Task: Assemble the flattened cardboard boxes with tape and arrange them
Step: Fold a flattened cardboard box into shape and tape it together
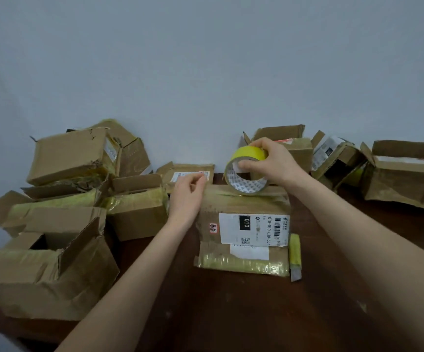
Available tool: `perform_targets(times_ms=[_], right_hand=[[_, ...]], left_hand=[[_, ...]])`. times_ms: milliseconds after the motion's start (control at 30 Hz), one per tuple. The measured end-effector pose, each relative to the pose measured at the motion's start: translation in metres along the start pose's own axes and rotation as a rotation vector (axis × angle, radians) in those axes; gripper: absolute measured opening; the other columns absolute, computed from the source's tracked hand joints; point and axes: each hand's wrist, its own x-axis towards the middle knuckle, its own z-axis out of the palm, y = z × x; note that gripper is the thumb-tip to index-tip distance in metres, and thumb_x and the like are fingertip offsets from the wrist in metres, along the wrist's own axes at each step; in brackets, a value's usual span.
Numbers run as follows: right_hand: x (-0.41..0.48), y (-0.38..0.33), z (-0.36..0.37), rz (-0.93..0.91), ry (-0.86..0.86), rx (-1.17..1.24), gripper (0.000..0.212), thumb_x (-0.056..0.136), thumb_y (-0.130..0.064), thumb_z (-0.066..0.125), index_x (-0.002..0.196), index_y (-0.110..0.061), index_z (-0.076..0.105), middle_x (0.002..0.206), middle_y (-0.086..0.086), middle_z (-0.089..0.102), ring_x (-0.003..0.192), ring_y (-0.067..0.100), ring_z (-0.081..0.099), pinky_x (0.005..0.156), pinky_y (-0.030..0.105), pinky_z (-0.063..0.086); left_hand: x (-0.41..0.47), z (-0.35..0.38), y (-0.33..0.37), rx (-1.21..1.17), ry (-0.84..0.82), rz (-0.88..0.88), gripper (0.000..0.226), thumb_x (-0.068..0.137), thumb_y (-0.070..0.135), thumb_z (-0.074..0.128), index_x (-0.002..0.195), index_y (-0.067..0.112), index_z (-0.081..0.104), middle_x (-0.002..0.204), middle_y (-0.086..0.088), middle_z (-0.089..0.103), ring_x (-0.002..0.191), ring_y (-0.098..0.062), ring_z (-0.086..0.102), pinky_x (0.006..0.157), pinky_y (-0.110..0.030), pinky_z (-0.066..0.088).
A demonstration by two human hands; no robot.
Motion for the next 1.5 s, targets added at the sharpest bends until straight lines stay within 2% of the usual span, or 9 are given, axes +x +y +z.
perform_targets(times_ms=[100, 233, 400, 600, 767, 1033, 1100, 1300, 1500], right_hand=[[-0.001, 0.003, 0.010, 0.006, -0.029, -0.014, 0.053, 0.072, -0.039, 0.081, 0.115, -0.019, 0.056, 0.106, -0.004, 0.058, 0.098, 0.014, 0.053, 0.073, 0.022, 0.036], [-0.007, 0.013, 0.018, 0.025, -0.073, 0.011, 0.045, 0.074, -0.035, 0.080, 0.109, -0.023, 0.054, 0.105, -0.004, 0.058, 0.096, 0.014, 0.052, 0.064, 0.014, 0.036], [-0.015, 0.017, 0.020, -0.030, -0.045, 0.070, 0.046, 0.074, -0.029, 0.081, 0.108, -0.022, 0.052, 0.104, -0.003, 0.056, 0.096, 0.015, 0.051, 0.071, 0.023, 0.038], [-0.017, 0.015, 0.019, -0.064, -0.064, 0.076, 0.045, 0.073, -0.030, 0.081, 0.106, -0.024, 0.051, 0.099, -0.008, 0.055, 0.093, 0.013, 0.050, 0.069, 0.018, 0.038], [-0.015, 0.005, 0.014, -0.097, -0.131, -0.018, 0.050, 0.072, -0.035, 0.082, 0.114, -0.025, 0.058, 0.109, -0.004, 0.060, 0.101, 0.013, 0.054, 0.074, 0.019, 0.039], [-0.008, -0.002, 0.008, -0.101, -0.192, -0.296, 0.058, 0.071, -0.068, 0.065, 0.115, -0.030, 0.068, 0.118, -0.004, 0.066, 0.108, 0.014, 0.057, 0.092, 0.033, 0.048], [-0.007, -0.005, 0.009, -0.095, -0.220, -0.349, 0.061, 0.071, -0.069, 0.063, 0.117, -0.030, 0.067, 0.120, -0.003, 0.065, 0.111, 0.016, 0.057, 0.096, 0.037, 0.048], [-0.014, 0.000, 0.002, 0.001, -0.243, 0.013, 0.040, 0.073, -0.049, 0.077, 0.103, -0.026, 0.063, 0.091, -0.006, 0.058, 0.075, 0.008, 0.058, 0.066, 0.025, 0.045], [-0.008, -0.006, 0.005, -0.115, -0.290, -0.160, 0.025, 0.071, -0.049, 0.077, 0.087, -0.032, 0.070, 0.086, -0.005, 0.062, 0.067, 0.002, 0.058, 0.065, 0.026, 0.044]], left_hand=[[0.003, -0.002, 0.014, 0.129, -0.050, 0.135, 0.028, 0.096, 0.017, 0.048, 0.111, 0.010, 0.071, 0.107, 0.001, 0.068, 0.105, -0.015, 0.059, 0.090, -0.027, 0.042], [-0.004, 0.003, 0.020, 0.066, -0.110, 0.000, 0.042, 0.101, 0.030, 0.040, 0.092, 0.004, 0.072, 0.095, -0.006, 0.071, 0.089, -0.022, 0.063, 0.081, -0.031, 0.044], [0.008, 0.007, 0.032, 0.091, -0.291, -0.195, 0.051, 0.098, 0.050, 0.037, 0.079, 0.009, 0.061, 0.070, -0.007, 0.059, 0.065, -0.022, 0.050, 0.065, -0.031, 0.038], [0.004, 0.010, 0.028, -0.149, -0.169, -0.225, 0.039, 0.093, 0.026, 0.057, 0.057, 0.014, 0.049, 0.055, 0.002, 0.053, 0.049, -0.005, 0.048, 0.043, -0.014, 0.033], [0.001, 0.012, 0.025, -0.012, -0.099, -0.203, 0.038, 0.096, 0.026, 0.050, 0.060, 0.013, 0.050, 0.052, -0.001, 0.057, 0.051, -0.013, 0.058, 0.060, -0.029, 0.043], [-0.007, 0.004, 0.017, -0.078, 0.006, -0.281, 0.030, 0.098, 0.021, 0.045, 0.070, 0.012, 0.051, 0.069, -0.007, 0.064, 0.055, -0.016, 0.065, 0.048, -0.023, 0.050], [-0.007, 0.004, 0.015, -0.120, 0.009, -0.291, 0.027, 0.097, 0.020, 0.046, 0.072, 0.012, 0.051, 0.068, -0.007, 0.064, 0.057, -0.017, 0.066, 0.060, -0.032, 0.058], [-0.007, 0.000, 0.005, -0.226, 0.040, -0.390, 0.026, 0.098, 0.020, 0.047, 0.073, 0.013, 0.047, 0.066, -0.008, 0.067, 0.066, -0.023, 0.070, 0.079, -0.046, 0.058], [-0.008, -0.004, -0.001, -0.305, 0.064, -0.424, 0.023, 0.096, 0.011, 0.045, 0.074, 0.009, 0.047, 0.065, -0.007, 0.060, 0.059, -0.017, 0.067, 0.079, -0.047, 0.058]])
